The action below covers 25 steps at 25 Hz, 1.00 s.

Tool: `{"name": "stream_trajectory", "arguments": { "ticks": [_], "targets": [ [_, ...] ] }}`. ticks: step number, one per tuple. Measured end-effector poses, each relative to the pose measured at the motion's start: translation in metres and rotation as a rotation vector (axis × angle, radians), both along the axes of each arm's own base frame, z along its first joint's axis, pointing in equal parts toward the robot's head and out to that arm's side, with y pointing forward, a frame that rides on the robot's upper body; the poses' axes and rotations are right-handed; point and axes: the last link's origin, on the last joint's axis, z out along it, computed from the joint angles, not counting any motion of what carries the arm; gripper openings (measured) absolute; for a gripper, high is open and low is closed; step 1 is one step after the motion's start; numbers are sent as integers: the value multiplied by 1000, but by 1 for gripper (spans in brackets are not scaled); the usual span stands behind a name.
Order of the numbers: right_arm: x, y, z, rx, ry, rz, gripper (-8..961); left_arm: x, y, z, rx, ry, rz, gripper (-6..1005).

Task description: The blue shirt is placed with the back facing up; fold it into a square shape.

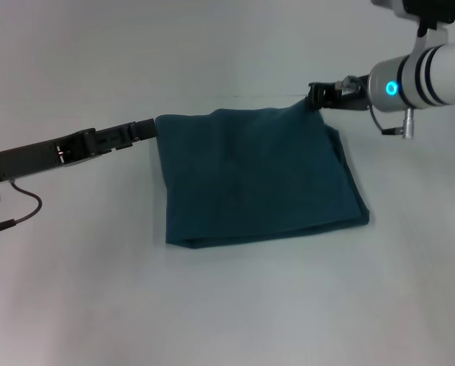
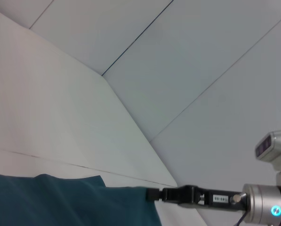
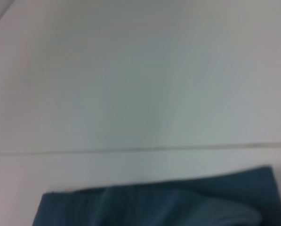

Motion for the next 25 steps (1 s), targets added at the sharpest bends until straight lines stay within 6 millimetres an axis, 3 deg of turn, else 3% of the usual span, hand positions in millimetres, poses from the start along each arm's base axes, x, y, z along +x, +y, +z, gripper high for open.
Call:
{"name": "stream_trajectory", "arguments": {
  "ticks": [6, 19, 25],
  "targets": [
    [-3, 7, 12, 44, -21, 35, 24, -2, 0, 1, 5, -3, 6, 932],
    [-4, 8, 8, 49, -76, 57, 30, -1, 2, 2, 18, -1, 11, 932],
    [7, 5, 11, 21, -116, 33, 33, -2, 3, 2, 21, 0, 15, 933]
  ]
}}
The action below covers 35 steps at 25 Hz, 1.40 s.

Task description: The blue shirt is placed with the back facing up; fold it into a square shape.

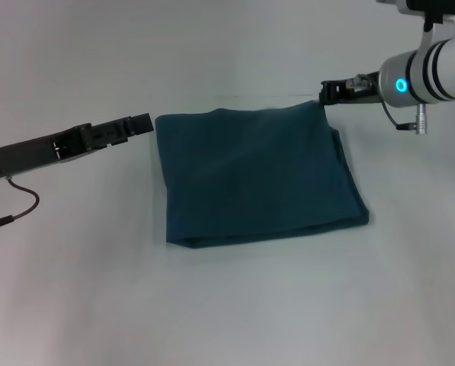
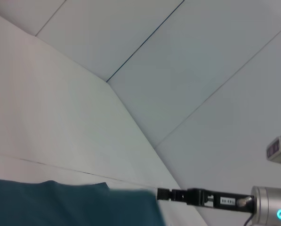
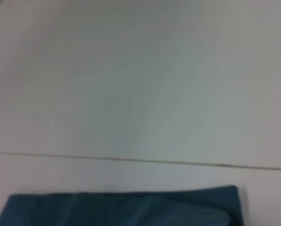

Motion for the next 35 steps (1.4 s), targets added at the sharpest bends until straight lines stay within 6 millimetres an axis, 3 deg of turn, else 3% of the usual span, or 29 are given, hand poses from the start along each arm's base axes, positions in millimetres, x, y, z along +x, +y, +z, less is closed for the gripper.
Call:
{"name": "stream_trajectory", "arguments": {
  "ticks": [3, 7, 11, 14, 19, 20, 22, 27, 30, 35],
  "targets": [
    [13, -1, 4, 5, -51, -45, 34, -1, 1, 0, 4, 2, 4, 933],
    [32, -2, 19, 29, -62, -130, 130, -1, 1, 0, 4, 2, 5, 933],
    [36, -7, 38, -1, -4, -162, 177, -1, 1, 0, -2, -5, 14, 933],
    [38, -20, 51, -86, 92, -160, 201, -3, 0, 2, -41, -41, 76, 933],
    [53, -53, 75, -213, 312, -169, 353, -9, -10, 4, -191, -139, 238, 932],
    [58, -59, 79, -224, 346, -180, 437, -11, -13, 2, -229, -136, 266, 932],
    [67, -71, 87, -238, 397, -197, 604, -13, -17, -4, -300, -122, 313, 932],
    [78, -85, 103, -253, 459, -211, 695, -21, -24, -29, -420, -113, 430, 933],
    [78, -88, 107, -260, 472, -200, 749, -29, -26, -50, -426, -155, 505, 933],
    [77, -88, 108, -262, 475, -194, 836, -34, -23, -65, -401, -170, 562, 933]
  ]
}}
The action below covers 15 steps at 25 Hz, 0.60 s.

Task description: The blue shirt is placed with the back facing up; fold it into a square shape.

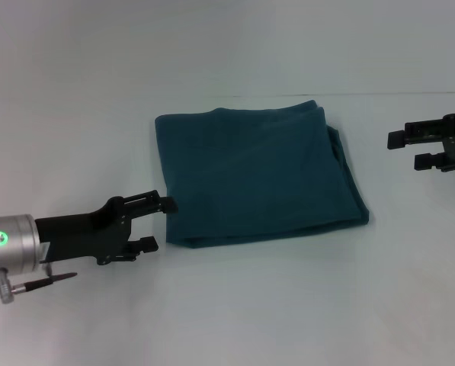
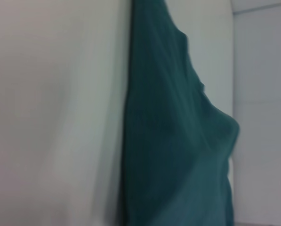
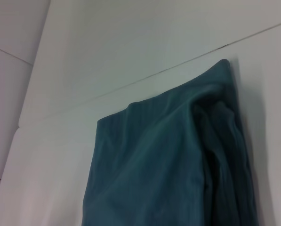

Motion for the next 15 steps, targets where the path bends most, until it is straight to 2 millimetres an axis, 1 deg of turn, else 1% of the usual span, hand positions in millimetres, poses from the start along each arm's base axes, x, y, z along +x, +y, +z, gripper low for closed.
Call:
{"name": "stream_trajectory", "arguments": {
  "ticks": [3, 8, 15],
  "targets": [
    [-1, 0, -2, -3, 4, 0, 885, -3, 3, -8, 32, -1, 44, 933],
    [0, -1, -5, -5, 10, -3, 885, -6, 6, -18, 76, -13, 92, 932],
    [0, -1, -6, 2, 19, -7, 885, -6, 8, -28, 73, 5, 102, 933]
  ]
}}
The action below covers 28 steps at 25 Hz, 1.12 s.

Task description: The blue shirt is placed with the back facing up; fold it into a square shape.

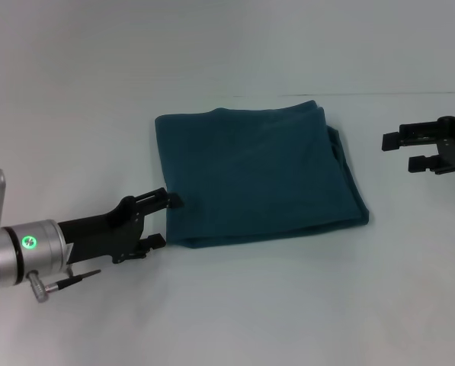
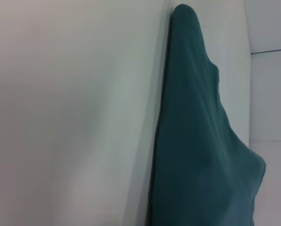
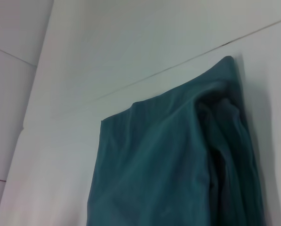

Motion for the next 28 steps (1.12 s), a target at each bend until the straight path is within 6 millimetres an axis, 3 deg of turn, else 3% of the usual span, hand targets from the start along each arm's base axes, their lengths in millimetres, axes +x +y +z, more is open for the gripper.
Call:
{"name": "stream_trajectory", "arguments": {
  "ticks": [14, 20, 28],
  "targets": [
    [1, 0, 2, 12, 12, -7, 885, 4, 1, -11, -9, 18, -12, 870],
    [2, 0, 3, 18, 17, -11, 885, 5, 2, -14, -16, 32, -17, 669],
    [3, -2, 3, 17, 20, -14, 885, 6, 1, -15, -22, 38, -22, 299]
  ]
}}
